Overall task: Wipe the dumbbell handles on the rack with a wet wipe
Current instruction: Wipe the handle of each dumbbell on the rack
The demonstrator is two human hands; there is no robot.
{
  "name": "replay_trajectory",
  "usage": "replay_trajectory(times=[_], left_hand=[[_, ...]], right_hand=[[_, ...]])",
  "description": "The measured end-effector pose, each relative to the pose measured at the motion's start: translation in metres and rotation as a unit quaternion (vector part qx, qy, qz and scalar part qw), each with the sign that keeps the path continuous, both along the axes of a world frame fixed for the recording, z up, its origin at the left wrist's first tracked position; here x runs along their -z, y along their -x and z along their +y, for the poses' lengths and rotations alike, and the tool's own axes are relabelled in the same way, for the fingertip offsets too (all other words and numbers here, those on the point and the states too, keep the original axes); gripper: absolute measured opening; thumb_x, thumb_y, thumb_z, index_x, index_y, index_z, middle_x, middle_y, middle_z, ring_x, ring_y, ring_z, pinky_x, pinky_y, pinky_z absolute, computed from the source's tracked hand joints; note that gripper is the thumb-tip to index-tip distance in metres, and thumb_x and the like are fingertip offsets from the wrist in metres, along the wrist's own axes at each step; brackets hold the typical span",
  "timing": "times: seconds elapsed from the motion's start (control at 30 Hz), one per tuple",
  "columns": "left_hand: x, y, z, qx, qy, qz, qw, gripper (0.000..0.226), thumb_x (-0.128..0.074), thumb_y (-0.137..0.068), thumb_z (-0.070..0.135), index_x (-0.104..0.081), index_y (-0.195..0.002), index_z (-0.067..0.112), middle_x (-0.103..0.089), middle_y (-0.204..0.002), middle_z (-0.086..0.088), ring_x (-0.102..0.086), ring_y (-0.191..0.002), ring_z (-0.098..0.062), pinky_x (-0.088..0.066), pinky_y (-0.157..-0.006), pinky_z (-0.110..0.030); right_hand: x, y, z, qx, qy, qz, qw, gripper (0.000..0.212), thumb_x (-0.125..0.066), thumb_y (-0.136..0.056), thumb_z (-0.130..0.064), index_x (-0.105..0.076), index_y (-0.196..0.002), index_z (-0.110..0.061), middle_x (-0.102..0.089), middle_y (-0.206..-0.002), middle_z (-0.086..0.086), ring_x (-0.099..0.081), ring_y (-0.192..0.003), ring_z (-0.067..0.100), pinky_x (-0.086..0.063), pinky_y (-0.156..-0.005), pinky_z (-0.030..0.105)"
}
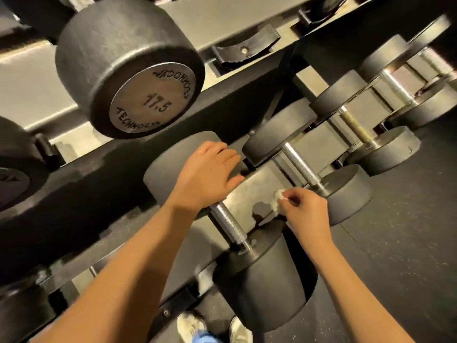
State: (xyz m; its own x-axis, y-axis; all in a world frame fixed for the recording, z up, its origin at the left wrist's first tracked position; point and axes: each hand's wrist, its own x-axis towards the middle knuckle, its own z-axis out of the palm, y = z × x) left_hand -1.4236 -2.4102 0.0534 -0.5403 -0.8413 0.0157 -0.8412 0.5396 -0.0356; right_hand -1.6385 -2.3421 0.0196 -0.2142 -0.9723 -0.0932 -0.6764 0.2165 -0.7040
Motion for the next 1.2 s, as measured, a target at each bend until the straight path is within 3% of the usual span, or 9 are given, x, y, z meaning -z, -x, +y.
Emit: replay_trajectory(times=[0.07, 0.2, 0.47, 0.63, 0.73, 0.83, 0.9, 1.03, 1.2], left_hand=[[0.002, -0.002, 0.001, 0.005, 0.014, 0.002, 1.000, 0.061, -0.026, -0.093, 0.053, -0.065, -0.119, 0.015, -0.066, -0.119, -0.001, -0.055, -0.117, -0.023, -0.026, -0.101, -0.034], [0.005, -0.001, 0.000, 0.009, 0.020, -0.035, 0.999, 0.061, -0.027, -0.093, 0.051, -0.064, -0.124, 0.015, -0.065, -0.123, -0.003, -0.057, -0.117, -0.024, -0.023, -0.103, -0.036], [0.015, -0.004, 0.001, 0.030, 0.086, 0.013, 0.996, 0.047, -0.043, -0.093, 0.041, -0.066, -0.121, 0.009, -0.065, -0.121, -0.008, -0.059, -0.113, -0.026, -0.036, -0.103, -0.041], [0.010, -0.003, 0.003, 0.018, 0.062, 0.034, 0.997, 0.049, -0.044, -0.090, 0.042, -0.065, -0.122, 0.011, -0.064, -0.124, -0.007, -0.059, -0.113, -0.027, -0.034, -0.103, -0.040], [0.011, 0.003, 0.003, -0.003, 0.059, 0.041, 0.997, 0.051, -0.045, -0.089, 0.042, -0.061, -0.127, 0.012, -0.060, -0.130, -0.005, -0.057, -0.115, -0.024, -0.035, -0.103, -0.038], [0.017, 0.034, -0.004, -0.013, 0.056, 0.068, 0.996, 0.054, -0.043, -0.090, 0.036, -0.053, -0.135, 0.007, -0.053, -0.139, -0.009, -0.055, -0.120, -0.025, -0.043, -0.101, -0.041], [0.022, 0.061, -0.015, -0.021, 0.042, 0.083, 0.995, 0.057, -0.040, -0.091, 0.035, -0.047, -0.139, 0.006, -0.048, -0.144, -0.010, -0.050, -0.128, -0.026, -0.037, -0.107, -0.043], [0.033, 0.084, -0.029, -0.062, 0.055, 0.109, 0.991, 0.055, -0.039, -0.092, 0.032, -0.043, -0.142, 0.010, -0.044, -0.147, -0.005, -0.043, -0.132, -0.021, -0.024, -0.111, -0.036], [0.046, 0.089, -0.026, -0.073, 0.091, 0.172, 0.978, 0.048, -0.041, -0.094, 0.021, -0.047, -0.139, 0.007, -0.046, -0.145, -0.008, -0.047, -0.129, -0.025, -0.035, -0.111, -0.043]], right_hand=[[-0.002, 0.004, -0.008, 0.025, -0.002, -0.006, 1.000, 0.007, -0.063, -0.086, -0.007, -0.070, -0.084, -0.008, -0.065, -0.080, 0.003, -0.061, -0.073, 0.016, -0.047, -0.065, 0.023], [-0.002, 0.015, -0.028, 0.070, 0.009, 0.003, 0.998, 0.008, -0.062, -0.087, -0.009, -0.070, -0.085, -0.009, -0.065, -0.079, 0.006, -0.058, -0.070, 0.017, -0.043, -0.059, 0.021], [0.004, 0.033, -0.081, 0.045, 0.065, 0.104, 0.991, 0.011, -0.058, -0.089, -0.005, -0.067, -0.090, 0.001, -0.063, -0.085, 0.012, -0.054, -0.076, 0.019, -0.039, -0.067, 0.027], [0.017, 0.036, -0.114, 0.022, 0.037, 0.090, 0.995, 0.013, -0.054, -0.090, -0.004, -0.066, -0.089, 0.001, -0.062, -0.086, 0.013, -0.057, -0.080, 0.024, -0.037, -0.066, 0.026], [0.016, 0.045, -0.119, -0.011, 0.000, 0.075, 0.997, 0.012, -0.054, -0.091, -0.004, -0.066, -0.091, -0.001, -0.060, -0.088, 0.008, -0.052, -0.078, 0.016, -0.037, -0.067, 0.023], [0.011, 0.059, -0.117, -0.074, -0.059, 0.121, 0.988, 0.009, -0.058, -0.089, -0.003, -0.066, -0.093, -0.004, -0.059, -0.088, 0.007, -0.054, -0.079, 0.018, -0.038, -0.067, 0.024], [0.007, 0.065, -0.119, -0.100, -0.096, 0.149, 0.979, 0.009, -0.059, -0.088, -0.003, -0.065, -0.093, -0.007, -0.055, -0.087, 0.004, -0.053, -0.078, 0.017, -0.039, -0.065, 0.024], [0.008, 0.057, -0.139, -0.106, -0.036, 0.104, 0.988, 0.010, -0.057, -0.088, -0.004, -0.067, -0.089, -0.004, -0.063, -0.086, 0.008, -0.057, -0.078, 0.019, -0.047, -0.066, 0.029], [0.008, 0.065, -0.149, -0.118, -0.036, 0.078, 0.989, 0.009, -0.061, -0.086, -0.002, -0.069, -0.083, -0.005, -0.067, -0.087, 0.008, -0.060, -0.081, 0.019, -0.049, -0.073, 0.028]])
